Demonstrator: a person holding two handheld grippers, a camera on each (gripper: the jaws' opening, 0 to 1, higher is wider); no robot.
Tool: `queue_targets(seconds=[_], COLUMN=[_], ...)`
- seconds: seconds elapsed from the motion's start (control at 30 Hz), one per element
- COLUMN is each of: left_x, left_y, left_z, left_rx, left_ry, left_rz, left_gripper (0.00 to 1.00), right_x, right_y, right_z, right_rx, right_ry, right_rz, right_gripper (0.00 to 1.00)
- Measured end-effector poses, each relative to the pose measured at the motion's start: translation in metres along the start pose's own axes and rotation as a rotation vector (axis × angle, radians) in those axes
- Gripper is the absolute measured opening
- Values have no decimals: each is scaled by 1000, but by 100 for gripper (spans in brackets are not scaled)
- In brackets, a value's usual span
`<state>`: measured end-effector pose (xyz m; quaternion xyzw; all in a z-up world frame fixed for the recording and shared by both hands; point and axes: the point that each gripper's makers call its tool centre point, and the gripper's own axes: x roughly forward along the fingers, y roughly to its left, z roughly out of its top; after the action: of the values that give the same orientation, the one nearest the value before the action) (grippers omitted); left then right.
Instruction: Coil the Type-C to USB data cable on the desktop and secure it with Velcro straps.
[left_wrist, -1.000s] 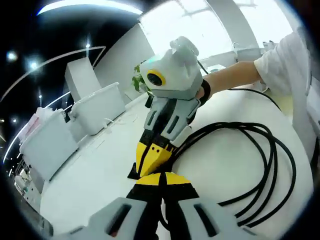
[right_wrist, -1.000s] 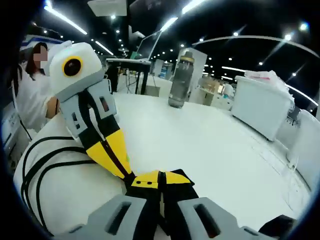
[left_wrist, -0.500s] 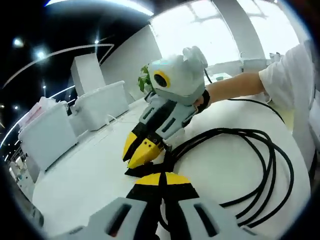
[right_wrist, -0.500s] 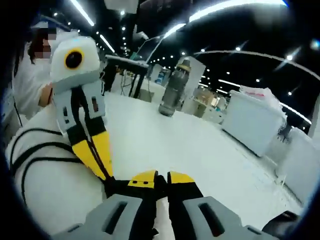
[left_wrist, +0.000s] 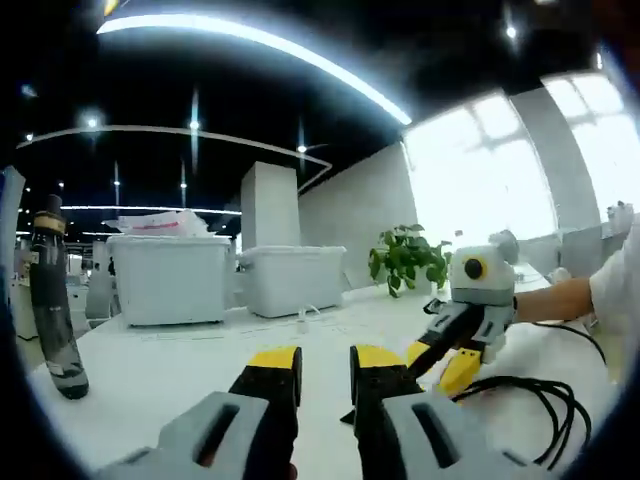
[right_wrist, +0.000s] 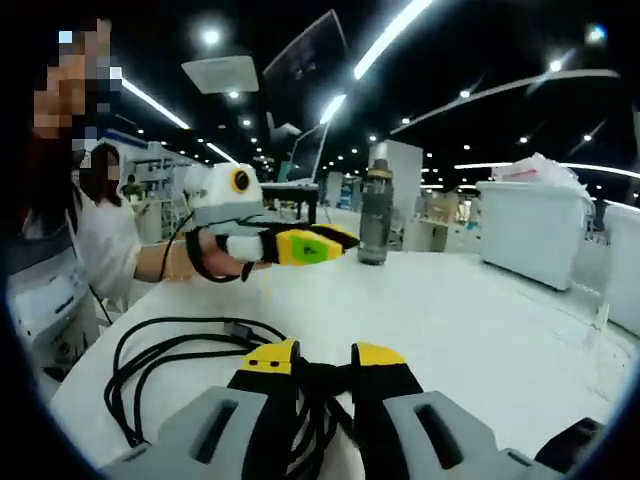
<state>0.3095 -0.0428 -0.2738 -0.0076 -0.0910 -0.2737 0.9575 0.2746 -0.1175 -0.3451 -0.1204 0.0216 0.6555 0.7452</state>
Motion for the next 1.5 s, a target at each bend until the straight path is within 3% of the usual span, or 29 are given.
queue_targets(seconds=[0.17,0.23,0.3,0.37,0.5,0.57,0.63,0.77,0.9,0.97,1.03,1.07,1.1,1.13,1.17,1.2,1.3,1.33,1.4,1.5], left_x=[-3,-3,-4,-6,-14,-22,-32,-61,-71,-66,-63,-62,-62,-62,-62,-62,-61,-60,-59,-62], left_y=[19,20,25,32,50,63,74,103,116,116,115,113,113,112,111,111,109,108,107,101], left_z=[3,4,6,9,25,42,56,81,78,66,61,60,59,58,58,57,56,55,54,53], left_rx=[126,118,107,97,78,60,47,50,-8,-19,-10,-5,-2,3,6,4,0,2,16,22], left_ry=[-7,-10,-16,-28,-80,-140,-191,-285,-304,-252,-236,-231,-228,-224,-220,-218,-216,-212,-202,-184], left_rz=[105,114,129,161,231,282,330,466,510,506,508,505,504,504,502,498,495,494,497,516], left_gripper=[22,22,22,22,23,30,38,38,38,37,37,37,37,37,37,37,37,37,37,37], right_x=[11,14,15,16,19,24,34,69,118,143,163,171,172,170,163,152,95,77,39,-8], right_y=[8,9,4,0,-7,-12,-24,-55,-80,-89,-95,-98,-105,-108,-108,-109,-106,-100,-92,-87], right_z=[-21,-30,-28,-29,-26,-11,14,59,84,86,79,77,80,89,101,114,167,174,171,144], right_rx=[-53,-28,-31,58,-47,-2,54,-5,-9,2,22,35,49,39,27,45,100,141,218,193], right_ry=[81,112,100,121,161,134,64,31,5,-2,1,-6,-35,-68,-91,-125,-298,-332,-359,-329], right_rz=[11,13,-12,-30,-79,-94,-115,-173,-188,-190,-198,-202,-252,-274,-277,-301,-369,-361,-397,-524], right_gripper=[22,21,12,11,6,3,3,3,3,3,5,10,18,27,29,23,22,23,26,27])
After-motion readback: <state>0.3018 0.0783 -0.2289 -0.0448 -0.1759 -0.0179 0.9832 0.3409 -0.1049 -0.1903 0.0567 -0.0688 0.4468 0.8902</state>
